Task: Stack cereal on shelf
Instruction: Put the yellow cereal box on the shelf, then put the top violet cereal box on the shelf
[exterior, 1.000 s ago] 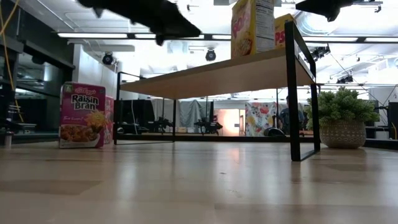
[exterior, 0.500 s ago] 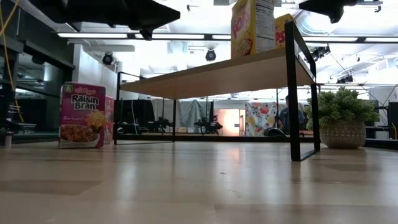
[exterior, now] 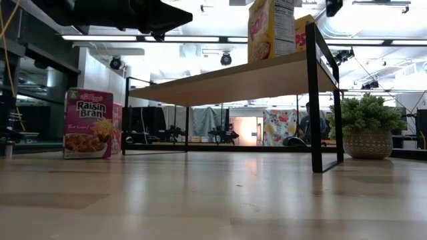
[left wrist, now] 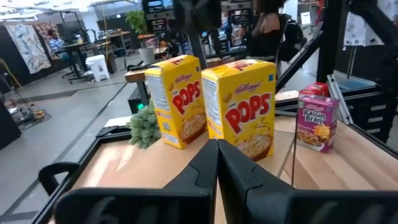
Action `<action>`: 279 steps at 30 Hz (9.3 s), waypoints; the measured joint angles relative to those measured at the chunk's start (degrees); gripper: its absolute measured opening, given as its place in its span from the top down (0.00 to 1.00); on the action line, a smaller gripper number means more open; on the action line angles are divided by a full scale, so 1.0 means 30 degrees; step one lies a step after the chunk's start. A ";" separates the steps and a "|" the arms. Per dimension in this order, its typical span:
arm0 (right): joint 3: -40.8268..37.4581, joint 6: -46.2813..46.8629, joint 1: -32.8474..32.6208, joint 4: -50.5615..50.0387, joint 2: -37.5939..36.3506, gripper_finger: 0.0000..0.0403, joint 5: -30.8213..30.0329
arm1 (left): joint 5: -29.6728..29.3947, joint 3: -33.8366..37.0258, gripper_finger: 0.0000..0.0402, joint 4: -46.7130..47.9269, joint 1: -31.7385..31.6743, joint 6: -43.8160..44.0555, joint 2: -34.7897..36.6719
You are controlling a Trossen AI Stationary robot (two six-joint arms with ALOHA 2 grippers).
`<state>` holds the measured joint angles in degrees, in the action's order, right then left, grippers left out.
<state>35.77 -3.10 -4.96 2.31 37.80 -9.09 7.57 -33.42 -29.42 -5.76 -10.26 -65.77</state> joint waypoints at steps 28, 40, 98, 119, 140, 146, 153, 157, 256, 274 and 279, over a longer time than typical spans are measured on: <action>1.2756 0.1876 -0.5726 -0.8471 1.5069 1.00 -0.5289 | -0.3708 -0.0012 1.00 0.3019 -0.0196 -0.1121 0.3436; 1.3458 0.6074 -0.6022 -1.1220 1.6552 1.00 -0.7350 | -0.4714 -0.0005 1.00 0.2966 -0.0196 -0.0618 0.2156; 1.3451 1.7734 -0.8622 -1.7187 1.6545 1.00 -1.3020 | 0.1923 -0.5804 1.00 -0.2634 -0.0811 0.0910 -1.1099; 1.3451 1.8243 -0.8617 -1.7975 1.6607 1.00 -1.2547 | 0.1239 -0.6908 1.00 -0.3933 0.0329 0.1553 -1.2883; 1.3436 1.8537 -0.8617 -2.0955 1.6676 1.00 -1.2986 | 0.1260 -0.8004 1.00 -0.1873 -0.0487 0.1356 -1.3059; 1.3421 1.8622 -0.8460 -2.0974 1.6690 1.00 -1.3830 | 0.1297 -0.8004 1.00 -0.1736 -0.0870 0.0776 -1.3074; 1.3415 1.9545 -0.7785 -2.0806 1.6863 1.00 -1.4214 | 0.1304 -0.8004 1.00 -0.1513 -0.1401 0.0569 -1.3074; 1.3414 1.9550 -0.7458 -2.0217 1.7290 1.00 -1.4305 | 0.1358 -0.7997 1.00 -0.0970 -0.1727 0.0358 -1.3074; 1.5920 2.2042 -1.2598 -3.0405 1.2618 1.00 -1.7825 | -0.5541 -0.5571 0.22 2.9816 0.2048 1.5745 0.1614; 1.5920 2.2042 -1.2598 -3.0319 1.2618 1.00 -1.7789 | -0.6304 -0.5556 0.22 2.9932 0.2048 1.5645 -0.2244; 1.5920 2.2035 -1.2602 -3.0317 1.2618 1.00 -1.7780 | -0.6379 -0.5556 0.26 2.9939 0.2048 1.5840 -0.2815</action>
<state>83.53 63.00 -42.76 -88.64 75.66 -62.43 -11.56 -50.09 60.40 0.38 37.26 -74.21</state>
